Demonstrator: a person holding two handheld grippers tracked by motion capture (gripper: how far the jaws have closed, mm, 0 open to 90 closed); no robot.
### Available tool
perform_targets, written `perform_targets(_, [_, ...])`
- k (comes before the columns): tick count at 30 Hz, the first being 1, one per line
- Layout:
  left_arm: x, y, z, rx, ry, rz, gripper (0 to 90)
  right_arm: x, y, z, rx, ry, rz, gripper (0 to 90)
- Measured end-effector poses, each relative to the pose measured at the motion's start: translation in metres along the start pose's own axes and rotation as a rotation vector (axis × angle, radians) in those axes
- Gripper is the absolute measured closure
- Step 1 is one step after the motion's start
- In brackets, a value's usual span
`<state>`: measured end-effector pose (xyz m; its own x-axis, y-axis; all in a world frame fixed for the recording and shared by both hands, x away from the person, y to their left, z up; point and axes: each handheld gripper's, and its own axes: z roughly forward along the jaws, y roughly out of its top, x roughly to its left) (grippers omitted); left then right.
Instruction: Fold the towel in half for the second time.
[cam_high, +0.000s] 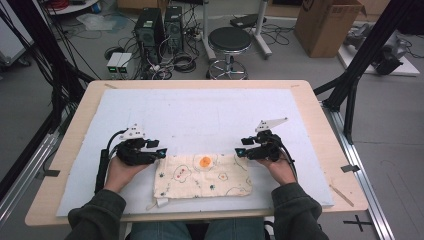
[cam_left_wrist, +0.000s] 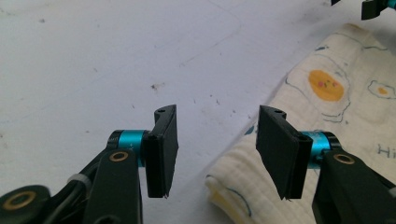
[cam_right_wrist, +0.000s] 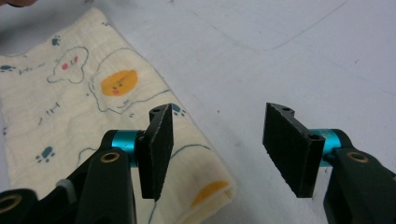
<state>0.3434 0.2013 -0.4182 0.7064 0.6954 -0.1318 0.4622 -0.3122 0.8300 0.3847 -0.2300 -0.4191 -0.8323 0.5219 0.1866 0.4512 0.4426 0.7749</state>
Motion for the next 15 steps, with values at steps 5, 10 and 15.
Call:
perform_targets(5, [0.002,-0.005,0.004,0.021,-0.003,-0.015,50.0,-0.004,-0.007,0.000,0.012,0.013,0.031,49.2])
perform_targets(10, [0.002,-0.007,0.006,0.039,-0.001,-0.025,50.2,-0.007,-0.013,-0.002,0.018,0.018,0.057,52.2])
perform_targets(15, [0.003,-0.010,0.008,0.069,-0.006,-0.023,52.1,-0.007,-0.017,0.002,0.070,0.022,0.066,54.0])
